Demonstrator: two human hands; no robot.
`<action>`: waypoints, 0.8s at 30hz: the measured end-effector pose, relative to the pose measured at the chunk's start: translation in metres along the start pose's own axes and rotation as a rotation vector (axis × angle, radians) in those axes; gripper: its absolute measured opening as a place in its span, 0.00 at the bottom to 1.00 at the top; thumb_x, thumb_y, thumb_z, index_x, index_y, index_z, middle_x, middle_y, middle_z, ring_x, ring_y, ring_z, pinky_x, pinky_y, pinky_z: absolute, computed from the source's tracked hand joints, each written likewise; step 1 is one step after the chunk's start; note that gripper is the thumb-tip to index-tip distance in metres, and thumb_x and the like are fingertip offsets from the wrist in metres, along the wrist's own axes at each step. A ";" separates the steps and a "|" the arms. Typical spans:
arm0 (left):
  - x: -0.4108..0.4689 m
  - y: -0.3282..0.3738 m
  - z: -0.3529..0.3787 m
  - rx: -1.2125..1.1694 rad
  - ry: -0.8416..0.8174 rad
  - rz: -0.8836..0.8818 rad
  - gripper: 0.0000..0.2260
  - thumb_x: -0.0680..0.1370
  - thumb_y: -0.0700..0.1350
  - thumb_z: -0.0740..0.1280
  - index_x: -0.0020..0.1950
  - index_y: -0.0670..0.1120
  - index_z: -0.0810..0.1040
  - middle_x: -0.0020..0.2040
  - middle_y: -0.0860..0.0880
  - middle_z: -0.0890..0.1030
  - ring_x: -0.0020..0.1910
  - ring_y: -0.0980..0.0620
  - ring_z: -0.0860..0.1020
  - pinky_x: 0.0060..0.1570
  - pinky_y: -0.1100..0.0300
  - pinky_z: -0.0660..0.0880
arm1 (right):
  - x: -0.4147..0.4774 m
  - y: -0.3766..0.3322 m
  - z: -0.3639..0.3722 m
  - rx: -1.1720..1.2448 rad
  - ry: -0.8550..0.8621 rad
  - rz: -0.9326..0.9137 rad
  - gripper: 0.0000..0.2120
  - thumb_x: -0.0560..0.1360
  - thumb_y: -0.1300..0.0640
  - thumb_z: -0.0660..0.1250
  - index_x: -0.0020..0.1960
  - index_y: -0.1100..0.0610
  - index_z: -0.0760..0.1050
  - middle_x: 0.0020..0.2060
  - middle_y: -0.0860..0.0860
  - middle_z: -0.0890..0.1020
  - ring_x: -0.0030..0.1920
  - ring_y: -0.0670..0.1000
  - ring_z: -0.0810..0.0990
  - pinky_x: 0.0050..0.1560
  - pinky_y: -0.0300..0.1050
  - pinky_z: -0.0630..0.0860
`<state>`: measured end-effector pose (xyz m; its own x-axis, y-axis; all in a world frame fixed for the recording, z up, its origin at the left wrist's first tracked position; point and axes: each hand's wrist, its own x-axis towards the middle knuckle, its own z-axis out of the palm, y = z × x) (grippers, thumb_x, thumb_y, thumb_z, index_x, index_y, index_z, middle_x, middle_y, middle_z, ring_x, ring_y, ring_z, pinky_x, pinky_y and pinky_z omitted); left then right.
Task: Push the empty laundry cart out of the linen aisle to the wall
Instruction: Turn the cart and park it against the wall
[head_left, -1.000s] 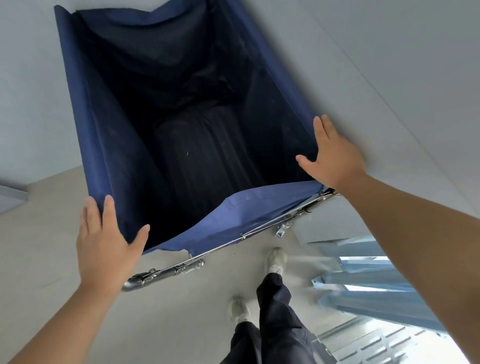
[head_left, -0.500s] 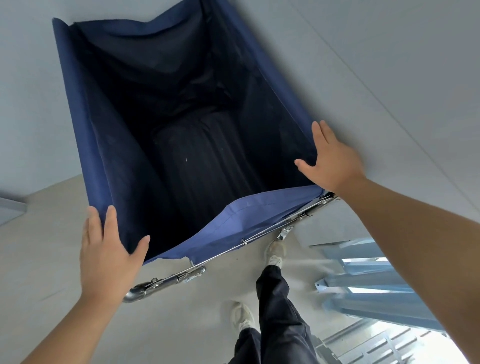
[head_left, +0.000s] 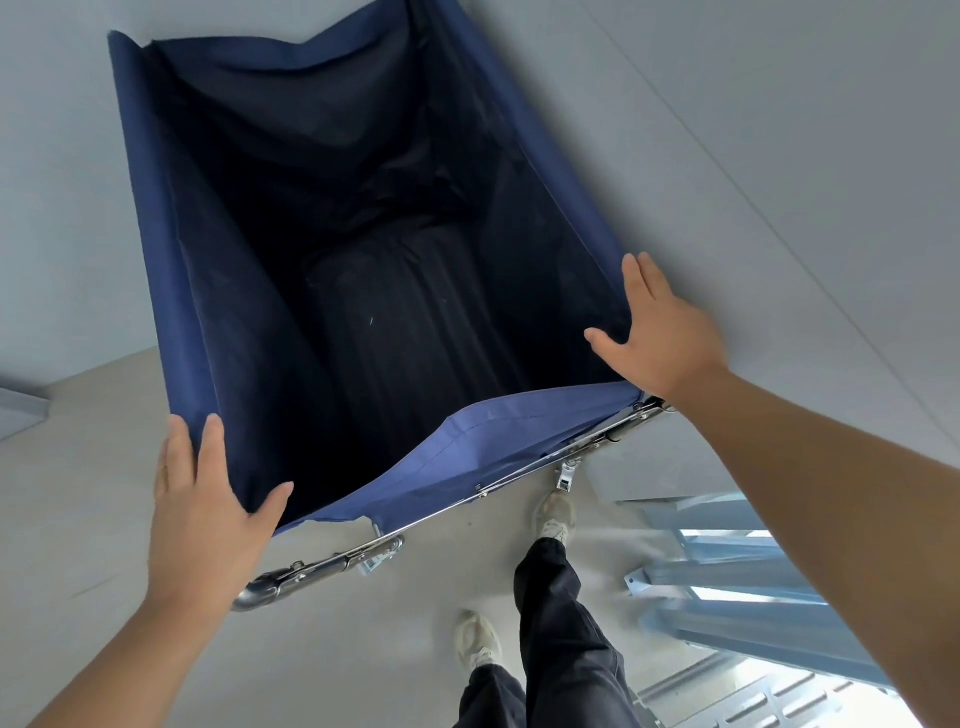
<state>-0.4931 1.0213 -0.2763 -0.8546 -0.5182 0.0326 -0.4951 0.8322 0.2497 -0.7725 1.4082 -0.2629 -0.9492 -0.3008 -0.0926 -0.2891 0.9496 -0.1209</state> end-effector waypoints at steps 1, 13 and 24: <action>0.000 0.000 0.000 -0.001 0.000 0.000 0.45 0.69 0.51 0.78 0.77 0.46 0.54 0.79 0.39 0.54 0.76 0.34 0.58 0.67 0.36 0.67 | 0.000 0.000 0.000 -0.002 -0.001 0.000 0.44 0.76 0.33 0.59 0.81 0.52 0.45 0.82 0.49 0.50 0.61 0.61 0.79 0.50 0.52 0.76; 0.004 0.010 -0.001 0.004 0.004 -0.013 0.43 0.69 0.52 0.77 0.76 0.43 0.57 0.77 0.37 0.57 0.76 0.34 0.58 0.68 0.35 0.67 | 0.007 0.002 0.000 -0.021 -0.001 0.023 0.44 0.75 0.31 0.58 0.80 0.50 0.44 0.82 0.48 0.49 0.62 0.60 0.78 0.46 0.50 0.75; 0.007 0.016 -0.006 0.149 0.014 -0.054 0.40 0.73 0.63 0.65 0.76 0.39 0.59 0.75 0.32 0.61 0.75 0.31 0.57 0.67 0.35 0.64 | 0.007 -0.005 -0.005 -0.110 0.008 -0.027 0.46 0.75 0.29 0.55 0.81 0.55 0.45 0.82 0.52 0.50 0.80 0.57 0.54 0.67 0.59 0.71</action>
<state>-0.5063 1.0296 -0.2662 -0.8241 -0.5652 0.0371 -0.5592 0.8223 0.1050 -0.7783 1.4022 -0.2582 -0.9418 -0.3256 -0.0832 -0.3257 0.9454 -0.0136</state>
